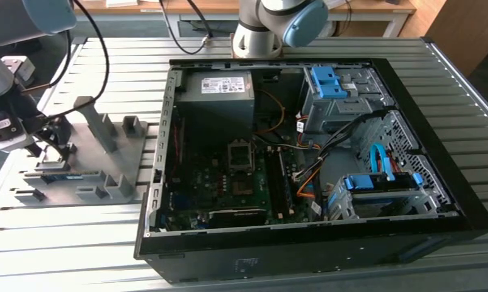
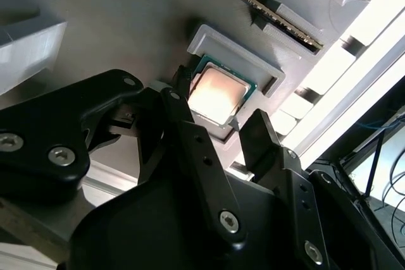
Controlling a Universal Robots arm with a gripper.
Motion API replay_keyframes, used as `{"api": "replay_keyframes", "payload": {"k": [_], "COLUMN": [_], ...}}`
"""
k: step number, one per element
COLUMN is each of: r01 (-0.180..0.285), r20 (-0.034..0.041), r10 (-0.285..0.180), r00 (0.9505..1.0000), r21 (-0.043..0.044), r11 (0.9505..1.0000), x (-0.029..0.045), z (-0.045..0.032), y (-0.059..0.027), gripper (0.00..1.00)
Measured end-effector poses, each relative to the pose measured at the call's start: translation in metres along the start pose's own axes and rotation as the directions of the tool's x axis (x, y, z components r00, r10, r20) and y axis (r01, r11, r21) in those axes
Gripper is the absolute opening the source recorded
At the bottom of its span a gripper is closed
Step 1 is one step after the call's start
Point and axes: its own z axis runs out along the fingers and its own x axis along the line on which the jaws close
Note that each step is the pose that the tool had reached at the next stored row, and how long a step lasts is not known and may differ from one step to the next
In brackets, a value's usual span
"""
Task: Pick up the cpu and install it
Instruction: 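Pick up the cpu and move it towards the insertion slot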
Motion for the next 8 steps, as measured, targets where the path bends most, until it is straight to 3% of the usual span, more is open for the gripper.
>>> {"api": "replay_keyframes", "payload": {"k": [8], "r01": [0.001], "r20": [0.0002], "r10": [-0.001], "r00": [1.0000], "r21": [-0.0001], "r11": [1.0000], "x": [-0.0003], "z": [0.0034], "y": [-0.0007], "gripper": [0.58]}}
